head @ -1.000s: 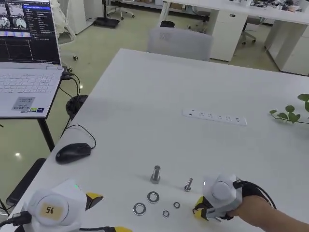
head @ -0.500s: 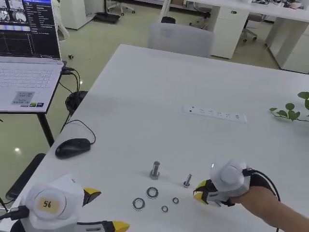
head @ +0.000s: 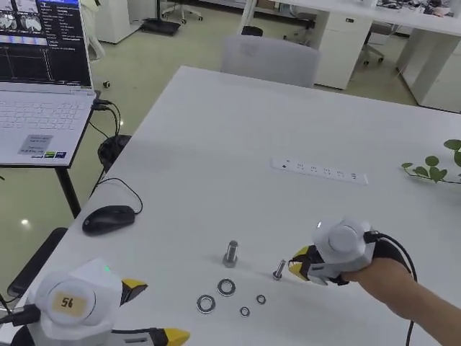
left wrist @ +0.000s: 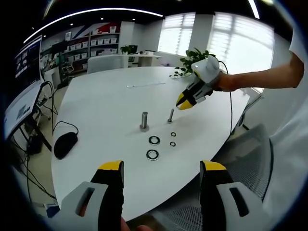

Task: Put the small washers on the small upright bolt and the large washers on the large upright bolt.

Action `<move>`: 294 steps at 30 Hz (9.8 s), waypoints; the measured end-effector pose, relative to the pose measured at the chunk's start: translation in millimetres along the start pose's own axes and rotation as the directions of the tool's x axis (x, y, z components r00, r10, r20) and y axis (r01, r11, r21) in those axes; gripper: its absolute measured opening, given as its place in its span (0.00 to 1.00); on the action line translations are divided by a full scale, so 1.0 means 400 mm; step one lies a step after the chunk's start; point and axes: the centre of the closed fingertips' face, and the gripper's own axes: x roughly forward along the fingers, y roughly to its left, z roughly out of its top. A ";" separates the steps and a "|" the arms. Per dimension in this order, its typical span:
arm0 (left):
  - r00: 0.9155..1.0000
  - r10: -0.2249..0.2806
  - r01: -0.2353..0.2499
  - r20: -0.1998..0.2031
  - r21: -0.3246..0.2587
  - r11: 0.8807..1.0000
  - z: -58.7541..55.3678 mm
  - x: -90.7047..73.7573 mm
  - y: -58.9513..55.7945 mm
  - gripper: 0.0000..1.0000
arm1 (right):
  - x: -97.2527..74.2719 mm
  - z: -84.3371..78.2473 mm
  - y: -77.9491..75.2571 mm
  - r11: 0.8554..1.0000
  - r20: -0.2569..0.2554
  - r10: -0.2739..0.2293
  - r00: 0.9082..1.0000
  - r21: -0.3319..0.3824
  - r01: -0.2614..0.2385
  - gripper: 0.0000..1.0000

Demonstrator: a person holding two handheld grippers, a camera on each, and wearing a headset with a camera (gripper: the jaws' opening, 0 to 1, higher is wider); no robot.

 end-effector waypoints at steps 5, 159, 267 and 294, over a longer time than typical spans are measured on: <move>1.000 0.000 0.000 0.001 0.000 1.000 0.004 0.001 -0.002 0.63 | 0.014 0.017 -0.006 1.000 -0.006 0.010 1.000 -0.013 -0.010 0.13; 1.000 -0.010 0.010 0.010 0.021 1.000 0.027 0.079 0.005 0.64 | 0.111 -0.090 0.216 0.977 -0.037 0.026 0.999 0.214 -0.018 0.23; 1.000 0.005 -0.005 0.027 0.010 1.000 0.032 0.060 0.002 0.64 | -0.011 -0.005 -0.016 0.999 -0.039 -0.039 0.998 0.032 0.040 0.13; 1.000 0.009 -0.009 0.024 0.010 1.000 0.039 0.057 0.009 0.64 | 0.047 0.005 -0.003 1.000 -0.108 0.019 0.994 -0.013 -0.020 0.13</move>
